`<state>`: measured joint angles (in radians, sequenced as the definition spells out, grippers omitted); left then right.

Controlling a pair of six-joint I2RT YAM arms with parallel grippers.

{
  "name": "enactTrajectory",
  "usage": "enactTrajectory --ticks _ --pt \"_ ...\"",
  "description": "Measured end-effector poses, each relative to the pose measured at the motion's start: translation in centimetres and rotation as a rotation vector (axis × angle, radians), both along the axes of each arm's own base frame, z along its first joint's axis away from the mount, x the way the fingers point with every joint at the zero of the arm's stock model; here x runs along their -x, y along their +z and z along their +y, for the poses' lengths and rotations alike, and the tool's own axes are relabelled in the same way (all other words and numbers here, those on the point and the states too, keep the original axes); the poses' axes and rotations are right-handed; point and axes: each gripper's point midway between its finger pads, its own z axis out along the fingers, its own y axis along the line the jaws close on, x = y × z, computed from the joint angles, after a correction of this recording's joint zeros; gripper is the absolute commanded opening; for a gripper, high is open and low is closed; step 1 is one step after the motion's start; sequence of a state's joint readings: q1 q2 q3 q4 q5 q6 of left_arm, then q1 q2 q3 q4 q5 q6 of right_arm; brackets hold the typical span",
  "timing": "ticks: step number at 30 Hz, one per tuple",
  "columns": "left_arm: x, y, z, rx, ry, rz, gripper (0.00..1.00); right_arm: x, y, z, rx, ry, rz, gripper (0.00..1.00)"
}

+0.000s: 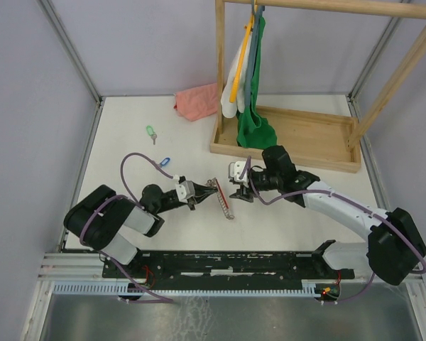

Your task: Put the keys on the keyring

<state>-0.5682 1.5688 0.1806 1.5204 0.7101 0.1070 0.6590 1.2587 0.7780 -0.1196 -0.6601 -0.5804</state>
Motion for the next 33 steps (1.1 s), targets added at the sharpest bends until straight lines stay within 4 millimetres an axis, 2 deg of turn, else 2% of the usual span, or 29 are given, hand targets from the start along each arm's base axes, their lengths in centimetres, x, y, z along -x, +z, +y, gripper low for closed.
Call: enactTrajectory --ticks 2,7,10,17,22,25,29,33 --pt "0.2 0.7 -0.1 0.011 -0.016 -0.022 0.03 -0.1 -0.1 0.4 0.001 0.032 -0.022 0.51" --pt "0.5 2.4 -0.5 0.023 -0.058 -0.068 0.03 -0.4 0.1 1.6 -0.004 0.105 -0.082 0.35" --pt "0.7 2.6 -0.6 0.015 -0.07 -0.077 0.03 -0.5 0.4 2.4 -0.008 0.141 -0.102 0.33" --pt "0.4 1.0 -0.9 -0.031 -0.079 -0.04 0.03 0.1 0.5 3.1 -0.015 0.191 -0.126 0.33" --pt "-0.2 -1.3 -1.2 -0.067 -0.081 0.021 0.03 0.1 0.4 3.1 -0.017 0.193 -0.133 0.33" --pt "-0.4 -2.3 -1.4 -0.08 -0.082 0.045 0.03 0.3 -0.3 2.9 -0.01 0.191 -0.128 0.33" --pt "-0.4 -2.8 -1.4 -0.088 -0.085 0.057 0.03 0.6 -1.4 2.5 0.009 0.182 -0.114 0.33" --pt "-0.3 -2.7 -1.6 -0.086 -0.101 0.053 0.03 0.4 -1.7 2.5 0.011 0.18 -0.114 0.32"
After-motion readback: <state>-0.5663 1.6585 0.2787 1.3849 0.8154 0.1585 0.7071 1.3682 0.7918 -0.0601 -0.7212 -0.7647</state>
